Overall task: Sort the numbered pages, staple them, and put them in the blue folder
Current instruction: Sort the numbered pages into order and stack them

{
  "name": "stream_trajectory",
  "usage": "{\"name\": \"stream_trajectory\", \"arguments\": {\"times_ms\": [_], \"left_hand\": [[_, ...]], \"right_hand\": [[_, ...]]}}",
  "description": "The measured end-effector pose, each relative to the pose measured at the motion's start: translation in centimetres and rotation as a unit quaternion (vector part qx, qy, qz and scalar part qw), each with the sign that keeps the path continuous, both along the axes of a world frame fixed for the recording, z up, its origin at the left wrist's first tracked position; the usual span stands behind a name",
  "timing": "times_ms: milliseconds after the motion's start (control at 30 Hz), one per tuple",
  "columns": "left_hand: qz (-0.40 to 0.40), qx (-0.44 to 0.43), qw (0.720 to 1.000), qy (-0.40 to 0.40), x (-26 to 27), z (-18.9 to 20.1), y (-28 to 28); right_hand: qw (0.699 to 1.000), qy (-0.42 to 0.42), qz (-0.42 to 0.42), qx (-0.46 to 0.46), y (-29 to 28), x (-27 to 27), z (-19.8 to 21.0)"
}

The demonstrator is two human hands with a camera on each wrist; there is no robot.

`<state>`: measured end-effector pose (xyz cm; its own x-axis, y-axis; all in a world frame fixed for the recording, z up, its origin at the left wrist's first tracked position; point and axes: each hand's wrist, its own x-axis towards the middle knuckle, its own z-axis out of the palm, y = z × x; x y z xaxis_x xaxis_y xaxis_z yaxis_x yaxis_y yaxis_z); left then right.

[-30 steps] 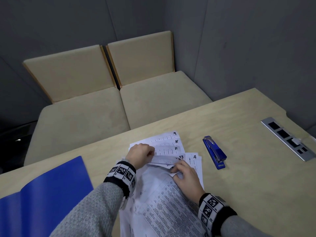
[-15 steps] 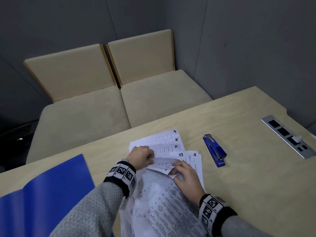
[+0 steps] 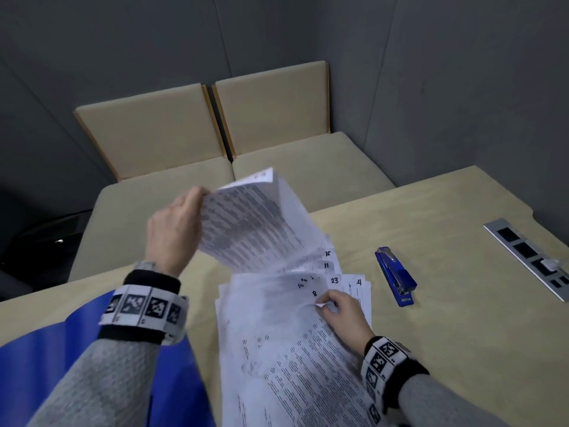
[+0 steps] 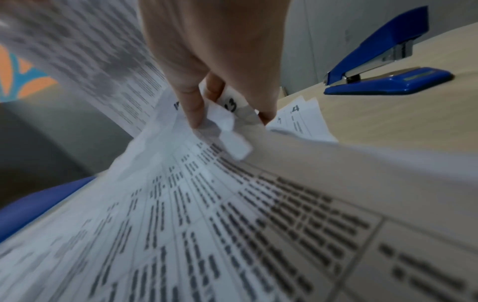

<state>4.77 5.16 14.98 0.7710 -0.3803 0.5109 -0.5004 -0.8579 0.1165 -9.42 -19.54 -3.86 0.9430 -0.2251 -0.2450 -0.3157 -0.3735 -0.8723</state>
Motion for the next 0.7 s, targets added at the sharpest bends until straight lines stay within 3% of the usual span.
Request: {"name": "stream_trajectory", "arguments": {"times_ms": [67, 167, 367, 500, 633, 700], "left_hand": [[0.04, -0.097, 0.994, -0.007, -0.6, 2.2, 2.5], [0.037, -0.27, 0.962, 0.027, -0.8, 3.2, 6.4], [-0.005, -0.321, 0.927, 0.196, -0.7, 2.4, 9.5], [-0.016, -0.294, 0.894, 0.337, 0.0, 0.0, 8.3], [-0.075, -0.163, 0.868, 0.462, 0.8, -3.4, 6.1], [-0.127, -0.096, 0.857, 0.49, -0.2, -4.9, 3.8]], "right_hand": [[0.999, 0.014, 0.001, 0.052, -0.5, 0.1, 0.3], [0.989, 0.029, 0.008, 0.145, -1.8, 0.0, 1.0], [0.968, 0.036, 0.075, 0.238, -5.4, -1.5, 5.3], [0.931, 0.047, 0.162, 0.322, -8.1, -2.3, 8.0], [0.903, 0.019, 0.104, 0.417, -8.0, -2.3, 9.0], [0.911, 0.012, 0.067, 0.407, -6.4, -2.2, 8.9]]}}
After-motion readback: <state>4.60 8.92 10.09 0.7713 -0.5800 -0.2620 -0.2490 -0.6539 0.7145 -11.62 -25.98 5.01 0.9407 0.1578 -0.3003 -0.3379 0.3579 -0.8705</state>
